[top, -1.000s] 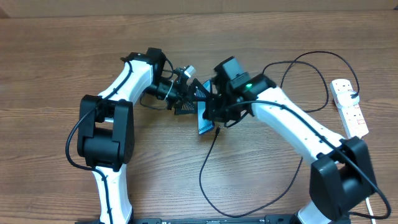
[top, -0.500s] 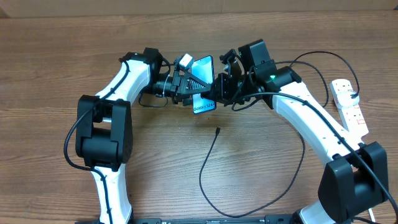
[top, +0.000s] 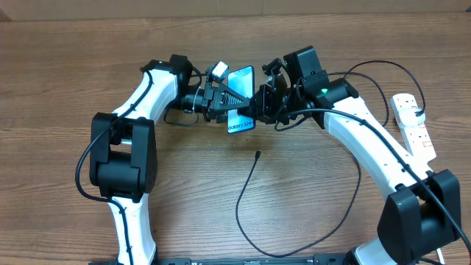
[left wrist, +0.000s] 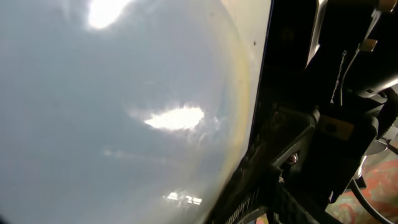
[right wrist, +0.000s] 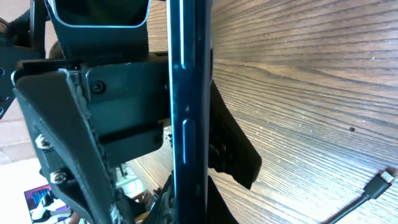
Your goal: Plug charger to phone and switch on socket
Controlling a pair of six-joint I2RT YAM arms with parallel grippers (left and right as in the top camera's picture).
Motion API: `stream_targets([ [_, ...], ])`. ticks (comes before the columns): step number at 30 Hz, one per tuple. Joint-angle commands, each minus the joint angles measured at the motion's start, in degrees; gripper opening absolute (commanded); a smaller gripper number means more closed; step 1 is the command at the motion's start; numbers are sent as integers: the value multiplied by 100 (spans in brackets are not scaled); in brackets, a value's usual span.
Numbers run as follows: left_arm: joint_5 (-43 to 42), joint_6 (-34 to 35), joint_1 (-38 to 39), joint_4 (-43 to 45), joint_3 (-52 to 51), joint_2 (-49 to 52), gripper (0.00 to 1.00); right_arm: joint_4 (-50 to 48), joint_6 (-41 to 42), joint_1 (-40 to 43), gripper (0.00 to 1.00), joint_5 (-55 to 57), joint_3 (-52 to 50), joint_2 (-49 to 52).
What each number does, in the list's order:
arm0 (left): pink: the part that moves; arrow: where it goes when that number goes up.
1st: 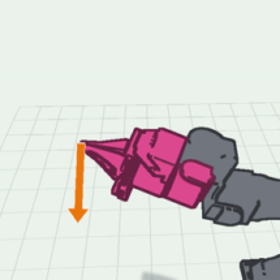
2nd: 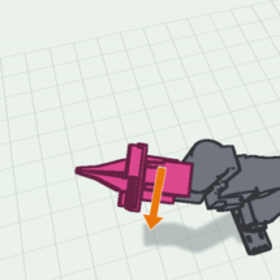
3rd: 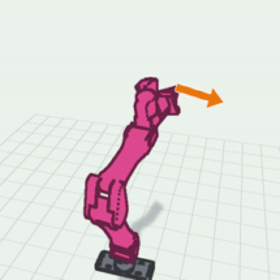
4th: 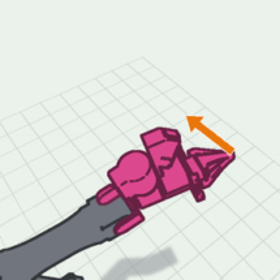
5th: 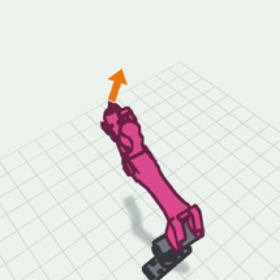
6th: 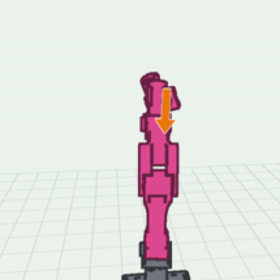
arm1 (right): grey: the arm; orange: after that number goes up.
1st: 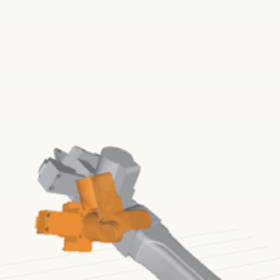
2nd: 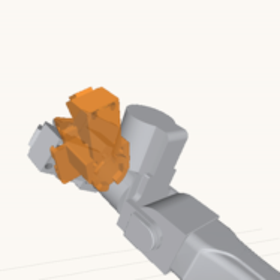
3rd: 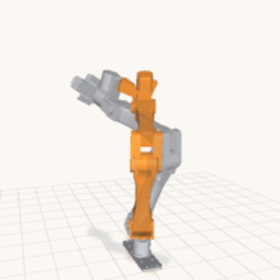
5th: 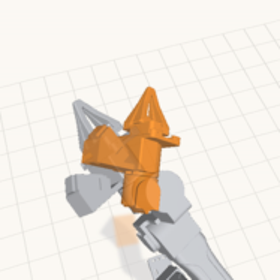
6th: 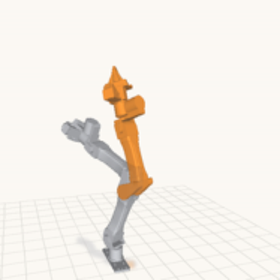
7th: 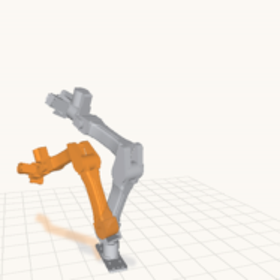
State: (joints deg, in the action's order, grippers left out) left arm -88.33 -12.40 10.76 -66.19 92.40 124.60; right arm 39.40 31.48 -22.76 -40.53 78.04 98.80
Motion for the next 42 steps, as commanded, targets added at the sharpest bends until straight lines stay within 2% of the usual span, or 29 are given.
stream_targets([
  [1, -227, -22, 42, 46, 332, -216, 50, 44, 256, -295, 4, -238, 68, -166],
  [8, -227, 46, 39, 120, 658, -216, 52, 9, 452, -407, 4, -361, 68, -166],
  [15, -227, 649, 39, 702, 800, -214, 59, -15, 361, -450, 4, -723, 68, -166],
  [23, -225, 955, -28, 933, 800, -214, 58, -39, 260, -439, 4, -1084, 68, -166],
  [27, -227, 1139, -66, 1075, 800, -214, 52, -111, 262, -426, 4, -1056, 68, -166],
  [31, -227, 1143, -68, 1073, 800, -216, 37, -260, 354, -337, 4, -1054, 68, -166],
  [37, -227, 1290, -68, 1071, 800, -214, 35, -540, 640, -267, 4, -564, 68, -166],
  [40, -229, 1309, -61, 1045, 800, -214, 20, -560, 758, -273, 4, -177, 68, -166],
  [42, -229, 1425, -50, 1047, 800, -216, 18, -605, 758, -273, 4, 57, 68, -166],
])
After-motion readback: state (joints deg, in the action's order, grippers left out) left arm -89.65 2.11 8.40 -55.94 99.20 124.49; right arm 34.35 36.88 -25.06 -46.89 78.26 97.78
